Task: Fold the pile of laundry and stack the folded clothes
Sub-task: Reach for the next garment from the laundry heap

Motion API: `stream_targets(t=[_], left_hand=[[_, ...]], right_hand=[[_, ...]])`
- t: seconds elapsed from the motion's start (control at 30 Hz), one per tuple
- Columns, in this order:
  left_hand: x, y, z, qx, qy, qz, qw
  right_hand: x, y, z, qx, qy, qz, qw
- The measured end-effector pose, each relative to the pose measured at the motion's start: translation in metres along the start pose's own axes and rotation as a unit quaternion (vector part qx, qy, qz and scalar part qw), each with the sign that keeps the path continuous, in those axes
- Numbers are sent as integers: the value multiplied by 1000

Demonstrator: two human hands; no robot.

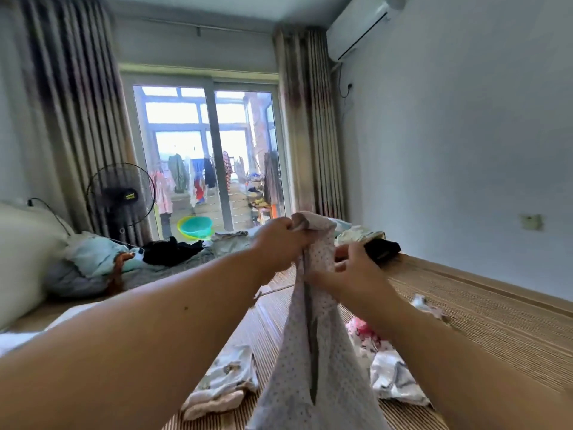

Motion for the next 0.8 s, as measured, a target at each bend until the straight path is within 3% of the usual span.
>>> stream_targets(t=[0.07, 0.23, 0.37, 0.47, 0.57, 0.63, 0.7, 0.8], left_hand=[[18, 4, -6, 4, 6, -7, 1000], [84, -4, -23, 43, 38, 23, 998], [119, -12, -44, 75, -42, 147, 985], [115, 9, -63, -36, -112, 198, 973], [102, 16, -79, -119, -139, 262, 948], [100, 11, -83, -132, -125, 295, 938], [106, 6, -83, -116, -100, 267, 951], [119, 1, -82, -97, -70, 235, 965]], right_hand=[[-14, 12, -24, -20, -7, -41, 999], [-21, -6, -42, -70, -13, 59, 996], [-29, -62, -42, 22, -31, 5, 999], [-51, -93, -48, 99, -90, -48, 990], [-64, -104, -51, 142, -89, -80, 983], [-61, -103, -54, 152, -65, -76, 983], [-55, -91, -62, 171, -54, -108, 978], [-49, -50, -70, 179, -57, -248, 950]])
Point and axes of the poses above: each hand's wrist, its own z-axis towards the middle knuckle, its own x-axis out of the back of the hand, y = z × x, the point moved 8 cm from there along z, towards the middle knuckle, and after that the axes turned 12 degrees about y, right-handed, at the moved point
